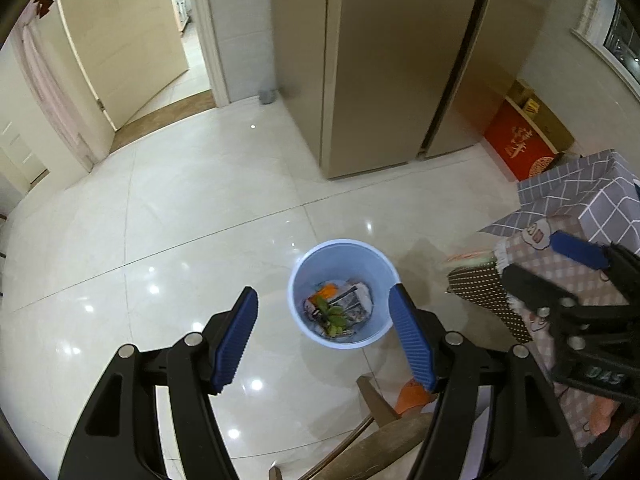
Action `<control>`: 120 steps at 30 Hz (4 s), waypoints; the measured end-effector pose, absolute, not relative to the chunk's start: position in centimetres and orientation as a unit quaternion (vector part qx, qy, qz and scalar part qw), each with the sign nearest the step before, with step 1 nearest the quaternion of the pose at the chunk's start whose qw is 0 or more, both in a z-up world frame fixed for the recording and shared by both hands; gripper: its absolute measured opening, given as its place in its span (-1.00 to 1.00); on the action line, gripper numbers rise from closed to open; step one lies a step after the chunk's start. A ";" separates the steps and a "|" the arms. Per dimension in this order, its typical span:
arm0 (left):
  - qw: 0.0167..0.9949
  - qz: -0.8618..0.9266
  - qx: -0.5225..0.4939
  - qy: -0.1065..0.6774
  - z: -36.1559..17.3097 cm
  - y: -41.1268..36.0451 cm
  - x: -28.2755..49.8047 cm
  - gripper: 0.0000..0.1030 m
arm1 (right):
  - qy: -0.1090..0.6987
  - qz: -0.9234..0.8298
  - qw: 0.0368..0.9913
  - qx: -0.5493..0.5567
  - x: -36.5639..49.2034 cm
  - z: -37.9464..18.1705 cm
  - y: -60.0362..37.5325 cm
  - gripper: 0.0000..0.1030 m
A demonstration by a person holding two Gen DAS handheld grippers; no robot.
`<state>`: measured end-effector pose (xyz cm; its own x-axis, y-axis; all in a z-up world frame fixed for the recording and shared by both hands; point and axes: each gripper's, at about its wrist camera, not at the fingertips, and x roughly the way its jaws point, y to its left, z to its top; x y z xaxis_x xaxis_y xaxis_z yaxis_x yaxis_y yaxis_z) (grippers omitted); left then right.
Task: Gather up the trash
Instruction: 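Open the right tool to drop the snack bar into the bin, then swing both tools back toward the table, then grasp the blue-white medicine box with the right tool, then grasp the blue-white tube with the left tool while the right tool holds the box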
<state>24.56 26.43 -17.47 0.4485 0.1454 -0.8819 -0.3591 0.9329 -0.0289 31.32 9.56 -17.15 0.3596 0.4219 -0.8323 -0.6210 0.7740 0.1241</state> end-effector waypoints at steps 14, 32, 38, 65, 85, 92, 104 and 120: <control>0.856 0.135 -0.089 0.492 -16.7 24.2 24.1 0.30 | 0.498 0.312 0.804 -0.092 30.9 -17.4 5.5 0.64; 0.885 0.057 -0.046 0.459 -13.2 14.7 25.5 0.34 | 0.436 0.249 0.862 -0.064 27.0 -11.7 -5.2 0.68; 0.893 0.016 -0.032 0.448 -12.1 10.3 26.0 0.40 | 0.419 0.190 0.886 -0.057 26.1 -10.4 -10.2 0.72; 0.886 -0.089 0.057 0.452 -11.5 -4.0 27.4 0.52 | 0.446 0.108 0.888 -0.046 27.6 -13.5 -24.4 0.87; 0.877 -0.144 0.073 0.452 -9.4 -11.5 35.8 0.53 | 0.398 0.068 0.914 0.052 28.8 -8.0 -31.4 0.34; 0.870 -0.173 0.069 0.456 -9.0 -14.8 41.4 0.53 | 0.374 0.026 0.925 0.062 32.0 -5.0 -34.1 0.35; 0.874 -0.155 0.091 0.451 -11.4 -19.0 48.2 -0.32 | 0.392 0.000 0.917 0.075 35.7 -6.1 -35.1 0.35; 0.868 -0.156 0.068 0.466 -10.7 -13.5 44.5 -0.77 | 0.402 0.019 0.914 0.061 34.3 -6.3 -30.9 0.35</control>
